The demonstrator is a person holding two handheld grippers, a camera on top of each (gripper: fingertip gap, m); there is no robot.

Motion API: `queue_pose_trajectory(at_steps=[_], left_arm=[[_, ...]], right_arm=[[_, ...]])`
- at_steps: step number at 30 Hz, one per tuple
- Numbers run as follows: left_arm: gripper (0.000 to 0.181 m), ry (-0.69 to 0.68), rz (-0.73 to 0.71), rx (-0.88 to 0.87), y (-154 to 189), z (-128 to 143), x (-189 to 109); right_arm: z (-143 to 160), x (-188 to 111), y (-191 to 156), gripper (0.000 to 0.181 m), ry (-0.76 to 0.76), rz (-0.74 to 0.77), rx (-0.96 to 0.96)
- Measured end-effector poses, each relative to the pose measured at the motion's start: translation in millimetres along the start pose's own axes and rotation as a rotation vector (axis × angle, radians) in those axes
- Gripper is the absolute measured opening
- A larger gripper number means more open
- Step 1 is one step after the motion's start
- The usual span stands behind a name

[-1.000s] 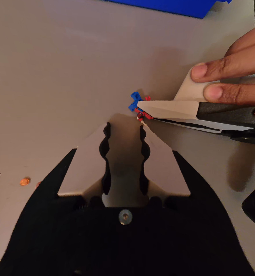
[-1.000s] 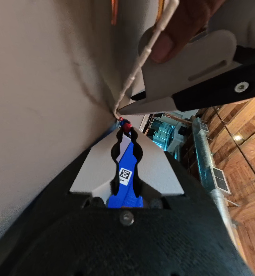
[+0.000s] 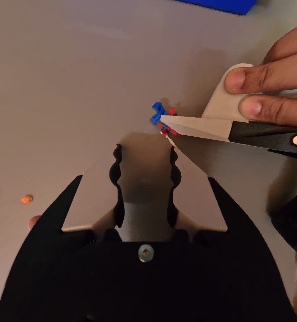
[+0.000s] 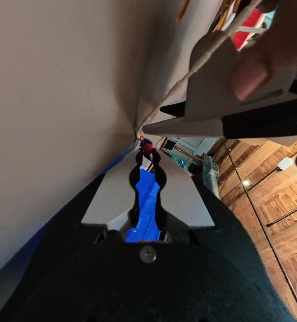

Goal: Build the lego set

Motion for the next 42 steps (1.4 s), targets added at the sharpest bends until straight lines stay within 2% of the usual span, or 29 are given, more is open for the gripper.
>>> queue_pose_trajectory(at_steps=[3,5,7,10,13,15,17,19,22,24,28,37,42], left_arm=[[0.063,0.041,0.109,-0.078,-1,-4,-6],[0.054,0.095,0.145,-0.114,-6,-11,-18],[0.047,0.119,0.181,-0.090,-4,-16,-36],[0.046,0.103,0.231,-0.015,12,-9,-69],[0.050,0.056,0.199,0.070,30,13,-97],[0.054,0.097,0.092,0.097,37,24,-107],[0.057,0.110,0.068,0.136,57,33,-105],[0.066,0.042,0.014,0.160,68,42,-92],[0.066,-0.123,-0.151,0.198,59,60,-76],[0.065,-0.155,-0.207,0.188,53,67,-75],[0.065,-0.114,-0.111,0.098,52,74,-83],[0.057,-0.097,-0.129,0.021,12,77,-93],[0.057,-0.077,-0.105,-0.012,2,75,-94]], right_arm=[[1,0,0,0.009,-0.006,-0.006,0.003],[1,-1,-1,0.009,-0.011,-0.008,0.002],[0,-1,-1,0.009,-0.013,-0.011,0.007],[0,-2,-1,0.009,-0.014,-0.015,0.026],[-1,-2,-1,0.008,-0.016,-0.005,0.037],[-2,-2,-1,0.009,-0.016,-0.006,0.044],[-2,-1,-1,0.009,-0.012,-0.006,0.048],[-2,-1,-2,0.009,-0.008,-0.008,0.052],[-1,2,-3,0.009,0.001,-0.017,0.079],[0,3,-5,0.010,0.006,-0.019,0.098],[2,6,-10,0.010,0.011,-0.026,0.127],[6,14,-13,0.011,0.020,-0.053,0.159],[9,19,-14,0.010,0.014,-0.080,0.162]])
Point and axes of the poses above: each gripper's, where its closed fingertips meet, x out along the fingers, z out of its underside, y = z × x across the jaws, the point moved 3 cm from there along -x, back along the fingers, and after that the axes turned 2 degrees about -z, right-handed, at the moved point
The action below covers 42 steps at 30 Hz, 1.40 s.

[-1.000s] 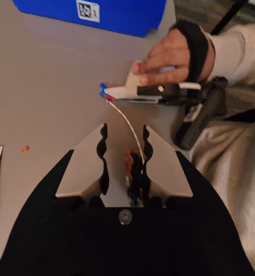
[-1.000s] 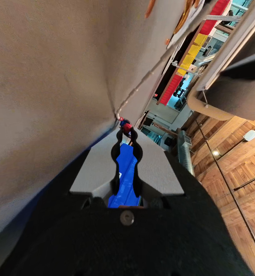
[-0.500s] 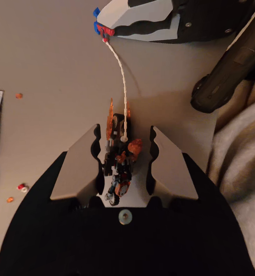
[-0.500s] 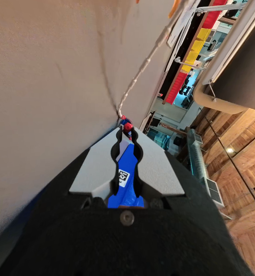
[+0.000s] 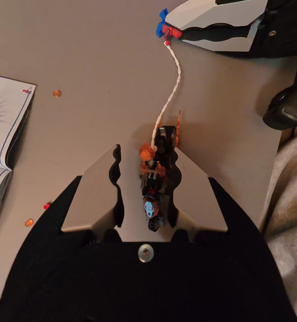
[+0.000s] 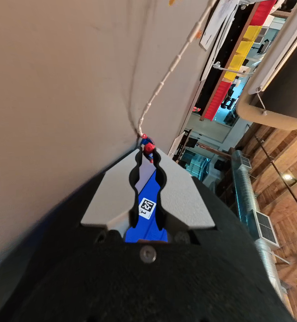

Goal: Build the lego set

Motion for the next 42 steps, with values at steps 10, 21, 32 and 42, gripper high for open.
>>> queue_pose_trajectory(at_steps=[10,21,32,42], left_arm=[[0.060,0.012,0.091,-0.009,17,-9,2],[0.052,0.024,0.091,-0.031,28,-7,-1],[0.055,0.042,0.082,-0.044,26,-7,-1],[0.055,0.218,0.145,-0.084,32,-36,-20]], right_arm=[[1,-1,-1,0.010,-0.019,0.014,-0.028],[-4,-4,1,0.010,-0.076,0.054,-0.115],[-5,-6,5,0.009,-0.051,0.075,-0.054],[11,-23,30,0.008,-0.032,0.137,0.073]])
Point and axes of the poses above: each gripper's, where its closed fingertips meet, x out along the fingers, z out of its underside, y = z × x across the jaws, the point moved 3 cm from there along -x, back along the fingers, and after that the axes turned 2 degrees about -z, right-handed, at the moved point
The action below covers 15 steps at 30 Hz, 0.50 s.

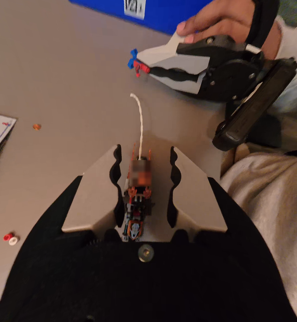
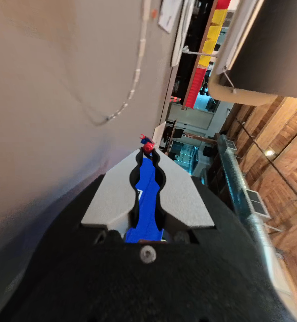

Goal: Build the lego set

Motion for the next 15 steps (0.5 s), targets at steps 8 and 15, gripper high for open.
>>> queue_pose_trajectory(at_steps=[8,15], left_arm=[[0.045,0.351,0.170,-0.033,27,-51,-14],[0.042,0.391,0.039,0.272,47,-48,-17]], right_arm=[[-46,-69,62,0.008,0.540,-0.243,0.795],[-54,-103,85,0.008,0.830,-0.708,1.280]])
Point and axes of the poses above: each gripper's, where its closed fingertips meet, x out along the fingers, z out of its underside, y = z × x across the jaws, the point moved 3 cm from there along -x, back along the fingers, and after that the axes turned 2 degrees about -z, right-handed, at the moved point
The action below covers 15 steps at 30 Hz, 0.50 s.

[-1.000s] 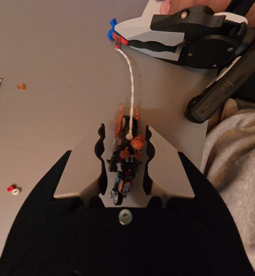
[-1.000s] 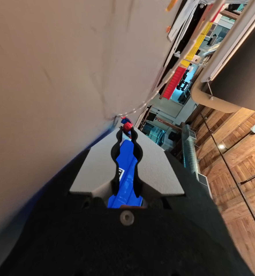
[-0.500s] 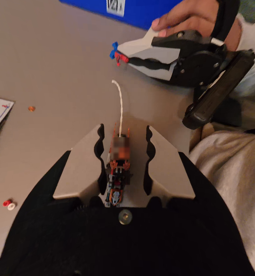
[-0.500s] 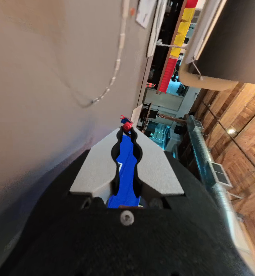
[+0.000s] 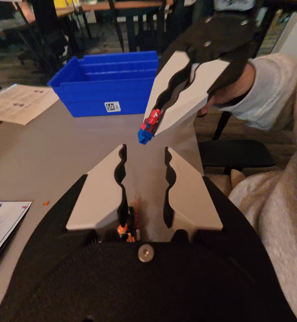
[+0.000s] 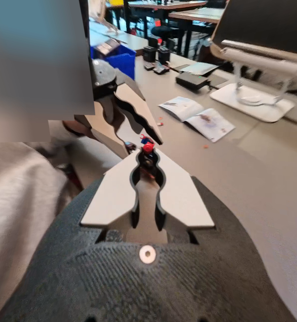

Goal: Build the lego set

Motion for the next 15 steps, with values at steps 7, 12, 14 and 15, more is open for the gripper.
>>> queue_pose_trajectory(at_steps=[7,12,14,15], left_arm=[[0.012,0.126,0.107,-0.081,7,-13,-17],[0.009,0.152,0.136,-0.106,8,-11,-20],[0.006,0.159,0.138,-0.114,6,-11,-21],[0.006,0.171,0.140,-0.127,5,-11,-22]], right_arm=[[-2,0,-11,0.008,0.090,-0.175,0.279],[-1,2,-15,0.010,0.091,-0.194,0.300],[-2,2,-18,0.022,0.099,-0.219,0.300],[-3,2,-20,0.028,0.110,-0.237,0.299]])
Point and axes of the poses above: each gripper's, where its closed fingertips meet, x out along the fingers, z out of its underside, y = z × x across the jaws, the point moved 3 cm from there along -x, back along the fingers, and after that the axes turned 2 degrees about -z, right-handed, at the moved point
